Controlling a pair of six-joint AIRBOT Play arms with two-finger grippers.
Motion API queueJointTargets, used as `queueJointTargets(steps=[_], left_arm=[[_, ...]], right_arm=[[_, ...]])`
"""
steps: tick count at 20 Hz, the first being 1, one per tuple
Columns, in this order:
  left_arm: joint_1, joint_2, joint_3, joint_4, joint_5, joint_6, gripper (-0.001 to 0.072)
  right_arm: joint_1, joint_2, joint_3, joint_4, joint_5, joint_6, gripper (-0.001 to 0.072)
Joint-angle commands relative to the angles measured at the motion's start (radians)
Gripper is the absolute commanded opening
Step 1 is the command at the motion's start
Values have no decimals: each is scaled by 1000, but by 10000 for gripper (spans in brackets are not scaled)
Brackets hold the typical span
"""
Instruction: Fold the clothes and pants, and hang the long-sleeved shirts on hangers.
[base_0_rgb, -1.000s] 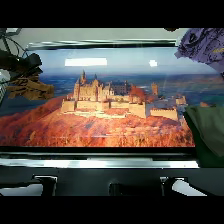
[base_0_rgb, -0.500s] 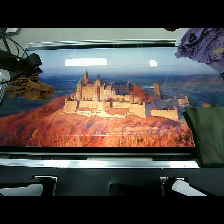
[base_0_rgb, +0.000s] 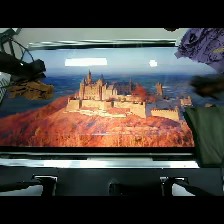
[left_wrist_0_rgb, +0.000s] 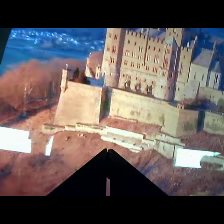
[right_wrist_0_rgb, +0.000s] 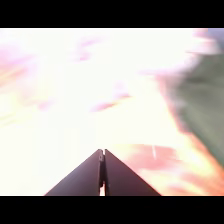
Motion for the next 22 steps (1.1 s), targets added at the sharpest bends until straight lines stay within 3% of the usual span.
queueJointTargets(steps=[1, 4, 7, 22], left_arm=[[-77, 116, -168, 0, 27, 48, 18], [-143, 251, -352, 0, 109, 52, 18], [-169, 325, -430, 1, 128, 52, 18], [-165, 336, -431, 8, 124, 51, 19]], right_arm=[[385, -2, 8, 3, -88, -42, 31], [638, -1, 8, -104, -97, -10, 31], [748, -1, 8, -124, -125, -5, 31], [763, -1, 8, -124, -113, -5, 31]])
